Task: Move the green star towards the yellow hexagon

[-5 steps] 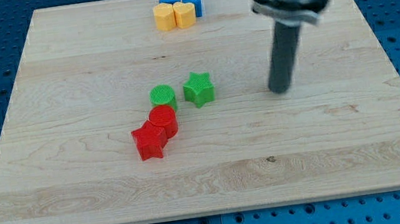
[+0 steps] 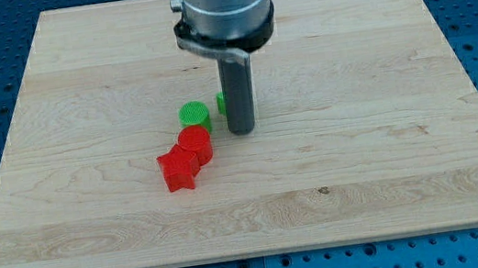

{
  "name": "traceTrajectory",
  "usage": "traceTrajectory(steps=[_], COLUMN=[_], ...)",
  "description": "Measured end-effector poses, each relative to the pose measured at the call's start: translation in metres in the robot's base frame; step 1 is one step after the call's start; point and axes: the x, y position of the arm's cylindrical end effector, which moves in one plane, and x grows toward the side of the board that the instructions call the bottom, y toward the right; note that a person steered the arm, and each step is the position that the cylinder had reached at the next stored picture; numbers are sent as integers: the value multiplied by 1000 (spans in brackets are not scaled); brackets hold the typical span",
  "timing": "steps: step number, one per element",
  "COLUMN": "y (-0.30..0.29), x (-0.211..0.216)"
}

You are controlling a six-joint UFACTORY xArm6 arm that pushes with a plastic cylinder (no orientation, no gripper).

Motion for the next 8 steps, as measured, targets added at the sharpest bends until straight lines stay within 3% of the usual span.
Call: traceTrajectory(steps=[1,4,5,8], y=[-1,32,12,-63], x=[-39,-54,-73,-73])
